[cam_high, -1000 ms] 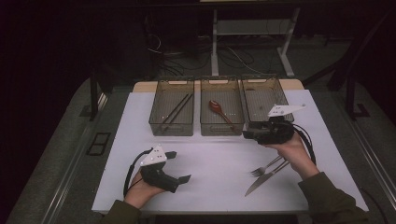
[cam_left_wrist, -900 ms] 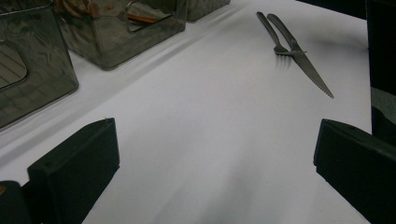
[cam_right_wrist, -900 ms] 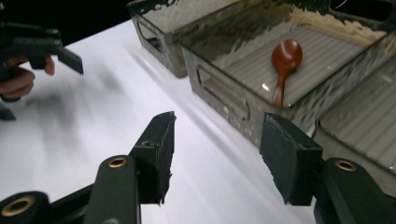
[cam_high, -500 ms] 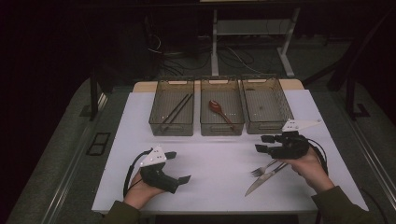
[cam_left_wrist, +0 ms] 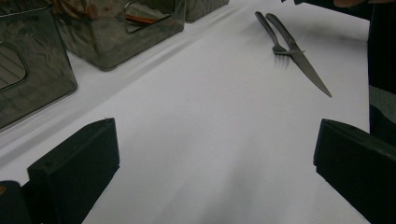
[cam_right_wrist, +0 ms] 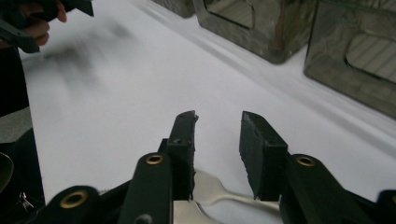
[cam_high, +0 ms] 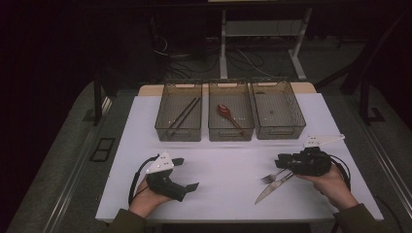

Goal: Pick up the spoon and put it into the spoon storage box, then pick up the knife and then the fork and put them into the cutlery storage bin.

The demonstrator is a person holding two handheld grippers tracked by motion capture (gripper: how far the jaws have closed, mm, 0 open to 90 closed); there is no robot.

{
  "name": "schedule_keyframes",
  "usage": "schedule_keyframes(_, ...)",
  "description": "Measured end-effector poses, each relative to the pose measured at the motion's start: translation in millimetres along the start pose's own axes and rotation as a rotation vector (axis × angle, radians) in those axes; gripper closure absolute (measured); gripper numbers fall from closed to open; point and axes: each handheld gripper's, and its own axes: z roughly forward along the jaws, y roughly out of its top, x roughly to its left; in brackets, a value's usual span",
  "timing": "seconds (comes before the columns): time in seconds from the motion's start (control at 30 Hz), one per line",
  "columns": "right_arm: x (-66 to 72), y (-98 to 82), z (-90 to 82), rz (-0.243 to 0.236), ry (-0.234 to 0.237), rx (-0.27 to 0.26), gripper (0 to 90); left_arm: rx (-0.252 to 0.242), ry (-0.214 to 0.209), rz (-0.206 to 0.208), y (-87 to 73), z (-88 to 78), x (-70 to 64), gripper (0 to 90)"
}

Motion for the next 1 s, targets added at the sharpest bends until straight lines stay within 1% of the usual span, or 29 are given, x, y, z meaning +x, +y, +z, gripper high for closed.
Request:
schedule_keyframes(0.17,-4.1,-10.6,-4.9,0.003,-0.023,0.030,76.4,0.000,0.000,0.000,0.0,0.1,-0.4,0.0)
schedule_keyframes(0.23,-6.3,-14.3,-6.8,-0.010,-0.047,0.049,80.4,0.000,0.000,-0.001,0.0,0.1,-0.5,0.0)
schedule_keyframes(0.27,-8.1,-16.1,-7.6,-0.008,-0.058,0.060,82.0,0.000,0.000,0.000,0.1,0.0,-0.5,0.0)
schedule_keyframes(0.3,-9.6,-17.9,-8.6,0.003,-0.059,0.069,84.0,0.000,0.000,0.001,0.2,0.1,-0.6,0.0)
schedule_keyframes(0.4,-14.7,-22.0,-8.9,0.004,-0.071,0.089,88.5,0.000,-0.001,0.000,0.2,0.5,-0.5,0.0)
schedule_keyframes(0.43,-15.6,-22.5,-8.7,0.010,-0.072,0.101,88.6,0.001,-0.001,0.000,0.2,0.6,-0.5,0.0)
schedule_keyframes(0.47,-17.2,-23.1,-7.9,-0.001,-0.077,0.100,88.6,0.001,-0.001,0.000,0.1,0.7,-0.5,0.0)
schedule_keyframes(0.57,-17.4,-23.5,-5.2,0.001,-0.074,0.119,88.7,0.001,-0.001,0.003,0.0,0.5,0.1,0.0)
schedule_keyframes(0.67,-15.1,-23.9,-0.4,-0.002,-0.060,0.139,88.7,0.003,-0.002,0.005,-0.1,0.6,0.8,0.0)
schedule_keyframes(0.7,-14.9,-24.2,1.7,-0.010,-0.052,0.139,88.7,0.001,-0.003,0.004,0.0,0.6,0.8,0.0)
schedule_keyframes(0.8,-13.8,-24.4,6.8,-0.007,-0.050,0.155,88.6,0.005,-0.004,-0.001,-0.6,0.1,0.8,0.0)
schedule_keyframes(0.87,-14.3,-26.0,10.8,-0.006,-0.048,0.162,88.7,0.005,0.000,0.004,-1.1,-0.6,-0.5,0.0)
schedule_keyframes(0.9,-14.2,-26.5,12.8,-0.007,-0.044,0.174,88.7,0.002,0.002,0.004,-1.0,-0.8,-0.9,0.0)
schedule_keyframes(1.0,-11.0,-27.2,18.4,-0.022,-0.029,0.180,88.7,0.004,0.005,0.006,-0.5,-1.3,-1.6,0.0)
